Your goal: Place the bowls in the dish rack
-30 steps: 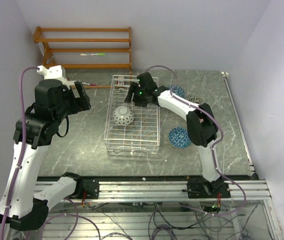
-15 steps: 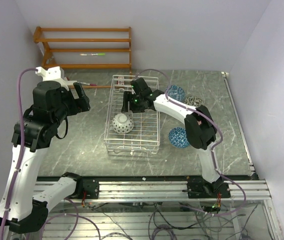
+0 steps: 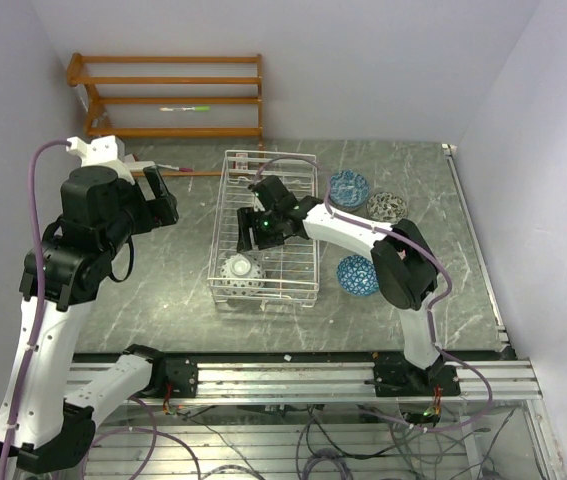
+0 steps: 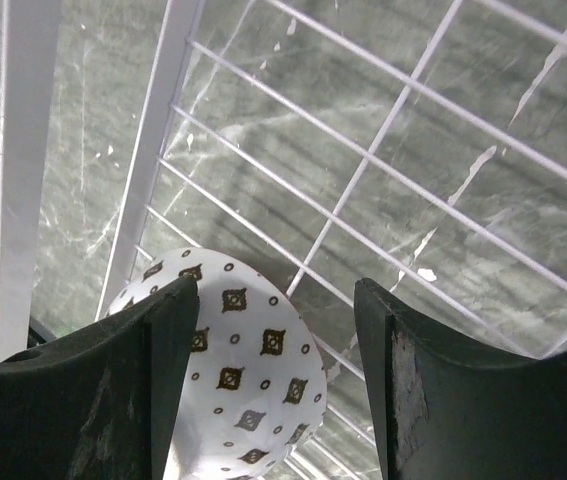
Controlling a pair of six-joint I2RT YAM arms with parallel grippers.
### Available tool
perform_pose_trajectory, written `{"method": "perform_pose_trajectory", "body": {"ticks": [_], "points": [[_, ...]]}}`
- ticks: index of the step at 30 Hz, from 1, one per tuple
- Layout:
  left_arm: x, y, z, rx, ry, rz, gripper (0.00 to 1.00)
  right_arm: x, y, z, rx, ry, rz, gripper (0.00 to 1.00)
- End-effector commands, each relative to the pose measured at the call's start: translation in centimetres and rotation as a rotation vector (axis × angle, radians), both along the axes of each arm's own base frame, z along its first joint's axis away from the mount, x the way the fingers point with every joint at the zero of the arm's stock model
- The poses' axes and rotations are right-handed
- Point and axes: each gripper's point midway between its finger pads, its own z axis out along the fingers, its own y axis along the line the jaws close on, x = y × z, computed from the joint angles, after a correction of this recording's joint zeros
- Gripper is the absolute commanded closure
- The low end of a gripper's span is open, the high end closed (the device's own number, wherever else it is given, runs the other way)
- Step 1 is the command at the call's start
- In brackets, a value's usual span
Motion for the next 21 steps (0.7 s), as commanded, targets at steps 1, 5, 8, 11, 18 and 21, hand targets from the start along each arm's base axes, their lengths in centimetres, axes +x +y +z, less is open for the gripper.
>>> {"method": "perform_pose_trajectory", "body": {"ticks": [1, 5, 8, 11, 18, 21], "points": [[-0.1, -0.1, 0.3, -0.021, -0.018, 0.002, 0.04, -0.4, 0.7, 1.7, 0.05, -0.024, 0.022, 0.36], [-0.3, -0.1, 0.2, -0.027, -0.018, 0.009, 0.04, -0.6, 2.2, 2.4, 0.091, -0.018, 0.042, 0.36], [-0.3, -0.1, 0.2, -0.033, -0.018, 0.011, 0.04, -1.0, 3.0, 2.8, 0.13, -0.005, 0.054, 0.37], [-0.5, -0.1, 0.3, -0.039, -0.02, 0.013, 0.04, -1.2, 3.8, 3.9, 0.19, -0.005, 0.063, 0.37], [-0.7, 0.1, 0.1, -0.04, -0.019, 0.021, 0.04, 0.3, 2.6, 6.9, 0.16, -0.094, -0.005, 0.36], [-0.7, 0.1, 0.0, -0.043, -0.018, 0.019, 0.04, 1.9, -0.3, 8.4, 0.045, -0.181, -0.115, 0.36]]}}
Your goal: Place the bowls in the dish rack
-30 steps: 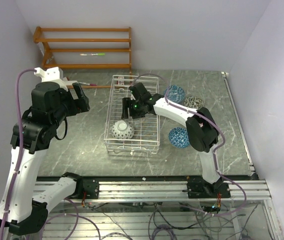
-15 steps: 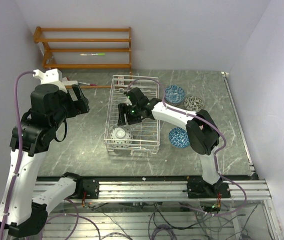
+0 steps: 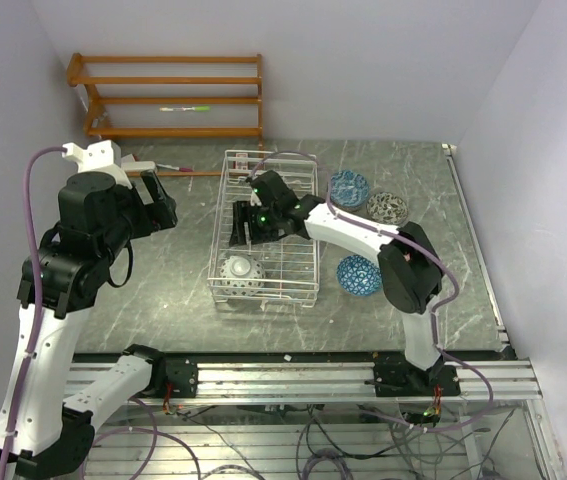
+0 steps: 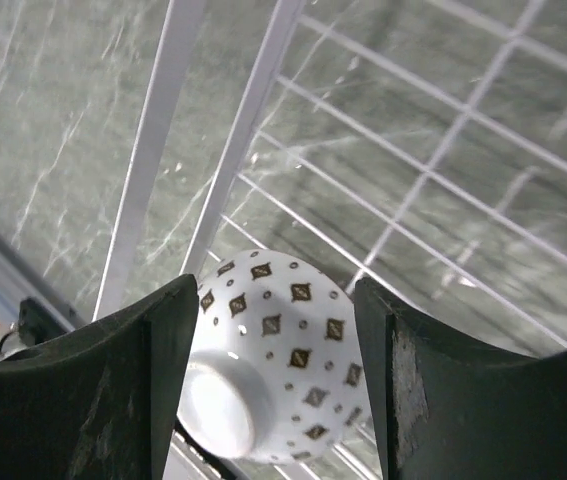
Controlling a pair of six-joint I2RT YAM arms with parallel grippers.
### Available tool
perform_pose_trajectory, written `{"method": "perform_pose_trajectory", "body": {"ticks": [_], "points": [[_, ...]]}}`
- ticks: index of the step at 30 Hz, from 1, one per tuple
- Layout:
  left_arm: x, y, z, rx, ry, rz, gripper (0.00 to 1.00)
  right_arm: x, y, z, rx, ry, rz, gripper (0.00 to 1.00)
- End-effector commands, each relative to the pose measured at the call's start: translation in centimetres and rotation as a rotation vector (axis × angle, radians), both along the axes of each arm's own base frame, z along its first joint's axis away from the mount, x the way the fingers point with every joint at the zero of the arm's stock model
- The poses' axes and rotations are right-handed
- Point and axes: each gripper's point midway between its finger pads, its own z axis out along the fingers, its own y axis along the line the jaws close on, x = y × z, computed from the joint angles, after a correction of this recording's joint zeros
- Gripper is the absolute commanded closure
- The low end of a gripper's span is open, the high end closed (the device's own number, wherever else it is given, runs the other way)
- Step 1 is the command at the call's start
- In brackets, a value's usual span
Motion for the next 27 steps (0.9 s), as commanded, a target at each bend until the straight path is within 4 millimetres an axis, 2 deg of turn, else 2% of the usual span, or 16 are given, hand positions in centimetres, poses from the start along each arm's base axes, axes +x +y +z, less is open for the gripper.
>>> {"method": "perform_pose_trajectory", "body": {"ticks": [1, 3, 5, 8, 12, 15, 19, 23, 27], "points": [[0.0, 0.0, 0.2, -0.012, -0.014, 0.005, 0.04, 3.0, -3.8, 6.2, -0.11, -0.186, -0.173, 0.36], [-0.1, 0.0, 0.2, -0.01, -0.013, 0.005, 0.04, 3.6, -5.9, 7.0, -0.196, -0.226, -0.23, 0.36], [-0.1, 0.0, 0.1, -0.009, -0.012, 0.006, 0.03, 3.2, -7.5, 6.8, -0.269, -0.232, -0.229, 0.36], [0.0, 0.0, 0.0, -0.008, -0.012, 0.003, 0.03, 1.3, -9.1, 5.3, -0.368, -0.205, -0.181, 0.36], [0.2, -0.1, 0.1, -0.006, -0.014, -0.001, 0.04, -1.6, -10.3, 3.7, -0.44, -0.181, -0.124, 0.36], [0.2, -0.1, 0.4, -0.005, -0.019, -0.003, 0.04, -3.1, -10.5, 2.7, -0.452, -0.159, -0.087, 0.36], [0.2, -0.1, 0.6, -0.009, -0.024, -0.002, 0.04, -4.0, -10.2, 2.0, -0.454, -0.155, -0.068, 0.36], [0.0, -0.1, 0.8, -0.011, -0.025, 0.001, 0.03, -4.2, -10.0, 1.0, -0.458, -0.149, -0.065, 0.36], [-0.3, 0.2, 0.9, -0.005, -0.024, 0.009, 0.04, -3.7, -9.4, 0.4, -0.467, -0.161, -0.076, 0.36]]}}
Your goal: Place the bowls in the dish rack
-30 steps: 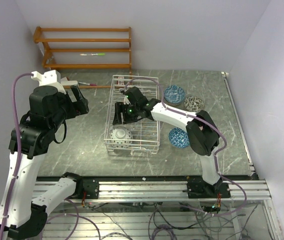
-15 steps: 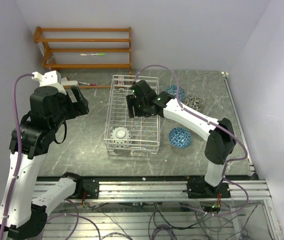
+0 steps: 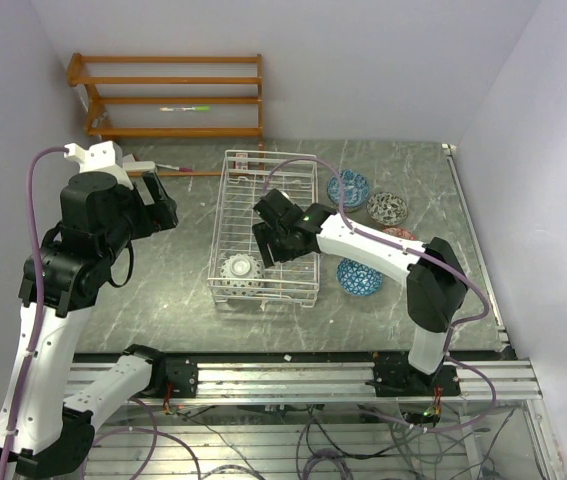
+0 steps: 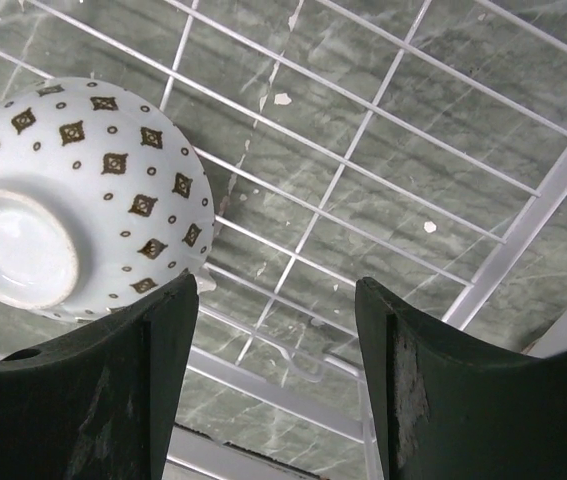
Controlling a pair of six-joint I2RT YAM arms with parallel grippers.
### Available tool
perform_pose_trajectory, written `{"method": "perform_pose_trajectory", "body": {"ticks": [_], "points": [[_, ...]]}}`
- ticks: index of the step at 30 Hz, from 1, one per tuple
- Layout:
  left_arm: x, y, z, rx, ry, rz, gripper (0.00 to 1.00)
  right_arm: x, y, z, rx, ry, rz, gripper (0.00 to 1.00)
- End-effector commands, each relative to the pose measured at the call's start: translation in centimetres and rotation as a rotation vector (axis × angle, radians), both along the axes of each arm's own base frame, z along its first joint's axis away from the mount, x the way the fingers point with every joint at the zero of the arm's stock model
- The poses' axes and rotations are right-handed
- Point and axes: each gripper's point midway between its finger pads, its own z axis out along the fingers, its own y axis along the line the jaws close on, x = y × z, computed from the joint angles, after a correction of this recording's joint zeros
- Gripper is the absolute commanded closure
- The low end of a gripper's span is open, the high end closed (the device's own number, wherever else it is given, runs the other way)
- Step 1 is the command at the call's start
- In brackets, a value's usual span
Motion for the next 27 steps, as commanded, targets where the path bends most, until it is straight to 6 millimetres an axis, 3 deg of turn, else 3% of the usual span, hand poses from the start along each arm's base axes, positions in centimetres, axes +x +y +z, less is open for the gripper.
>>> {"method": "perform_pose_trajectory", "body": {"ticks": [1, 10, 16, 19, 22, 27], "points": [[-0.4, 0.3, 1.4, -0.007, -0.035, 0.012, 0.04, 0.9, 0.8, -0.1, 0.003, -0.041, -0.008, 0.36], [-1.2, 1.0, 1.5, -0.001, -0.038, 0.036, 0.04, -0.1, 3.3, -0.7, 0.012, -0.023, 0.07, 0.36], [-1.4, 1.1, 1.3, -0.003, -0.035, 0.044, 0.03, -1.3, 6.0, 0.0, 0.126, -0.001, 0.148, 0.36], [-1.3, 1.1, 1.3, -0.007, -0.036, 0.047, 0.03, -0.8, 5.5, 0.7, 0.116, -0.029, 0.106, 0.35], [-1.3, 1.2, 1.3, -0.009, -0.039, 0.053, 0.02, 0.2, 4.8, 3.2, 0.114, -0.1, 0.059, 0.35], [-1.2, 1.2, 1.0, -0.007, -0.035, 0.054, 0.01, 1.8, 3.7, 10.4, 0.137, -0.243, 0.011, 0.34]]}}
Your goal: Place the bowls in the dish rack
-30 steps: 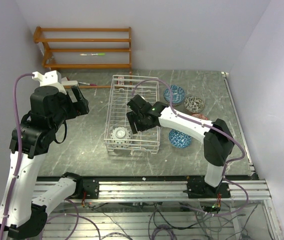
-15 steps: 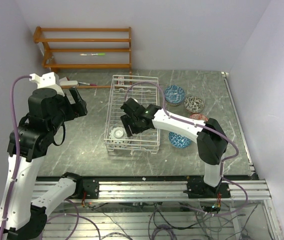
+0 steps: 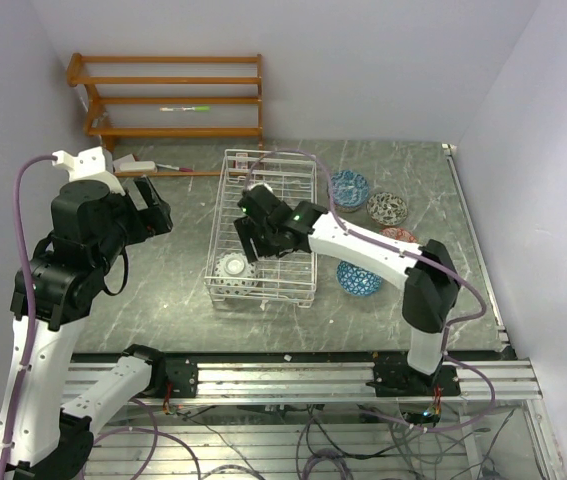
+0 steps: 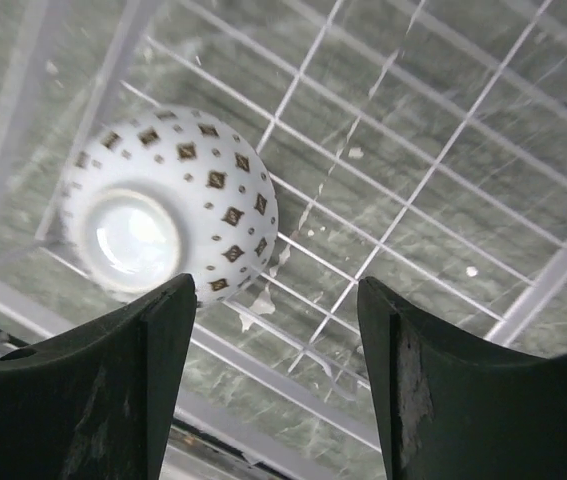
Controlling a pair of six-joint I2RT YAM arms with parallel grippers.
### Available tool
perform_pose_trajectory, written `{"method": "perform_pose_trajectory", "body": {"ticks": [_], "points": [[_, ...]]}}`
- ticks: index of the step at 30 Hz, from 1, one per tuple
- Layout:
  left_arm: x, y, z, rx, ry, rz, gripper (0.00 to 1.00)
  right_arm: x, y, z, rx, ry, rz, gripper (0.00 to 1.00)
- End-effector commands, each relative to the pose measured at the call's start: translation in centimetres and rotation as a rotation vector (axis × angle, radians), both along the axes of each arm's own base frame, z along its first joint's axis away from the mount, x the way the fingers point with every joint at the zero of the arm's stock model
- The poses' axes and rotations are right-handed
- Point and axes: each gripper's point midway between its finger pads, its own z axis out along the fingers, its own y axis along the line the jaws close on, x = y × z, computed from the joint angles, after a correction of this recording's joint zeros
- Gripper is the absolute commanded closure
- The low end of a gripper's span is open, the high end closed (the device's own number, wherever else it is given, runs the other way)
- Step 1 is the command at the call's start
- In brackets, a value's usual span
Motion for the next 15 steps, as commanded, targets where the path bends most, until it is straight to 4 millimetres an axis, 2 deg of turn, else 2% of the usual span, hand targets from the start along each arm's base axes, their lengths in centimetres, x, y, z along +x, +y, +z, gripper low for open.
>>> {"method": "perform_pose_trajectory", "body": {"ticks": [1, 4, 6, 11, 15], "points": [[0.0, 0.1, 0.6, -0.011, -0.021, 0.014, 0.01, 2.2, -0.9, 9.9, 0.087, -0.198, -0.084, 0.33], [0.1, -0.1, 0.5, -0.021, -0.025, 0.005, 0.01, 2.7, -3.8, 12.1, 0.048, -0.219, -0.173, 0.3], [0.1, -0.2, 0.6, -0.027, -0.026, 0.002, 0.01, 2.6, -6.8, 12.0, 0.002, -0.184, -0.243, 0.29], [0.1, -0.4, 0.3, -0.025, -0.018, -0.011, 0.0, 2.3, -15.5, 11.1, -0.036, -0.118, -0.436, 0.29], [0.2, -0.7, 0.1, -0.025, -0.014, -0.027, 0.0, 1.6, -22.1, 8.2, -0.051, -0.017, -0.558, 0.29]]}}
